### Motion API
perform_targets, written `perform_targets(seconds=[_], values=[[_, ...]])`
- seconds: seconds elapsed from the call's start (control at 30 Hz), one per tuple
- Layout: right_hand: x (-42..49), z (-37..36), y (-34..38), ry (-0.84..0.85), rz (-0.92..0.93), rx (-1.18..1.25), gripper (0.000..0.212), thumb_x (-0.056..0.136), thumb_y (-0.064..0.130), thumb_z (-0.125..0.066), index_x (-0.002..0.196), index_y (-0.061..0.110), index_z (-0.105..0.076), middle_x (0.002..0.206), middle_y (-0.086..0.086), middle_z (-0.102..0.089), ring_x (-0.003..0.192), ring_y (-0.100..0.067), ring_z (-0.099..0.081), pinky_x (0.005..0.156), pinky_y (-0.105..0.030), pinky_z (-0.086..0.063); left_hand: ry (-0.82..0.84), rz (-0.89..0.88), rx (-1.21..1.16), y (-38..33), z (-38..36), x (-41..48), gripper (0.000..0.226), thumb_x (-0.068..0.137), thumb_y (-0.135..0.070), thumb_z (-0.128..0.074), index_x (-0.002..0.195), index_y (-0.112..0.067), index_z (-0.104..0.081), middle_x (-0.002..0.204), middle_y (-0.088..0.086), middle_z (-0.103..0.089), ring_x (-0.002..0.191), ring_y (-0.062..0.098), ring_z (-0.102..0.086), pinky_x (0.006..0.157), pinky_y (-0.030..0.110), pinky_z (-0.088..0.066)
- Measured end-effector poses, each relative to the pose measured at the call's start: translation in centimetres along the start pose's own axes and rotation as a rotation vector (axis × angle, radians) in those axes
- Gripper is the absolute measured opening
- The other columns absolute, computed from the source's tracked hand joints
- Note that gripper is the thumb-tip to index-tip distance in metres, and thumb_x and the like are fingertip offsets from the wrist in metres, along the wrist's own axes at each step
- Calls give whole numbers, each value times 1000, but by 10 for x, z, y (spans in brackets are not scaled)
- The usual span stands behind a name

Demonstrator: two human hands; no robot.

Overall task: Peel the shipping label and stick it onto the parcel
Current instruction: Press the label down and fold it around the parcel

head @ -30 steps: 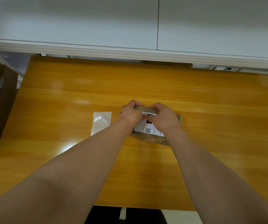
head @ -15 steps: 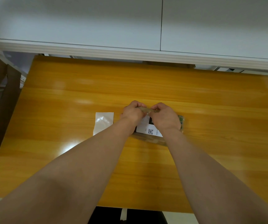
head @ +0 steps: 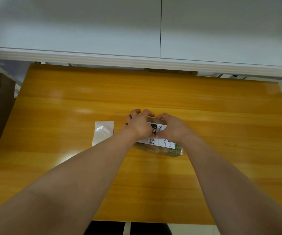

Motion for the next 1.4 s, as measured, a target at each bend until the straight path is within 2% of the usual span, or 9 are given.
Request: perform_targets(seconds=[0.1, 0.23, 0.33, 0.5, 0.7, 1.0, 1.1, 1.27, 1.4], values=[[4, -4, -2, -48, 2, -43, 63, 78, 18, -78, 133, 28, -50, 100, 2, -60, 80, -19, -61, 55, -26, -45, -32, 7, -21, 4, -4, 3, 60, 69, -22, -84, 117, -44, -55, 145, -3, -29, 137, 26, -23, 113, 47, -31], [10, -7, -5, -105, -37, 18, 53, 77, 15, -74, 124, 32, -56, 100, 2, -64, 79, -21, -64, 62, -32, -52, -77, 25, -88, 5, -7, 5, 47, 71, -22, -82, 98, -49, -55, 138, -7, -34, 132, 22, -27, 111, 45, -33], [12, -9, -5, -125, -64, 42, 49, 76, 18, -75, 119, 36, -60, 95, 3, -67, 74, -22, -64, 70, -38, -56, -93, 47, -128, 3, -7, 6, 41, 74, -19, -79, 96, -47, -59, 135, -9, -36, 130, 21, -29, 110, 44, -32], [18, -10, -6, -169, -115, 134, 40, 76, 21, -74, 112, 39, -67, 80, 6, -68, 61, -18, -60, 63, -35, -54, -104, 68, -173, 1, -7, 7, 32, 78, -19, -76, 90, -45, -61, 132, -10, -38, 127, 21, -30, 109, 43, -32], [24, -7, -5, -190, -172, 283, 19, 82, 28, -74, 100, 32, -71, 81, 9, -70, 58, -12, -66, 79, -42, -62, -110, 74, -164, -2, -6, 7, 21, 87, -22, -66, 96, -41, -65, 135, -7, -39, 128, 24, -31, 110, 44, -28], [29, -6, -3, -179, -211, 332, 15, 85, 28, -74, 99, 31, -71, 81, 10, -71, 52, -7, -66, 62, -29, -54, -81, 99, -206, -6, -2, 7, 11, 86, -30, -60, 91, -38, -65, 137, -4, -37, 130, 26, -27, 112, 48, -26], [27, -4, -4, -158, -194, 322, 21, 89, 27, -70, 109, 29, -71, 86, 10, -70, 55, -8, -68, 64, -28, -55, -21, 78, -242, -4, 0, 5, 21, 77, -32, -66, 97, -38, -64, 139, -5, -33, 132, 26, -24, 113, 49, -25], [19, 3, -4, -127, -135, 334, 49, 91, 22, -69, 138, 25, -53, 109, 0, -58, 59, -13, -63, 62, -26, -53, 20, 40, -220, 0, 3, 1, 65, 67, -19, -77, 120, -48, -54, 156, -5, -16, 143, 29, -12, 115, 52, -22], [12, 6, -12, -122, -79, 183, 61, 88, 17, -71, 144, 25, -47, 123, -4, -58, 80, -20, -67, 79, -39, -59, -2, -34, -150, 2, 2, -3, 74, 66, -17, -79, 124, -53, -50, 160, -11, -8, 148, 24, -3, 117, 51, -18]])
Point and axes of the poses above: each hand's wrist, its own x-axis towards the middle knuckle, its own z-axis out of the back of the hand, y = z × x, the point moved 1 cm from there along x, towards the middle knuckle
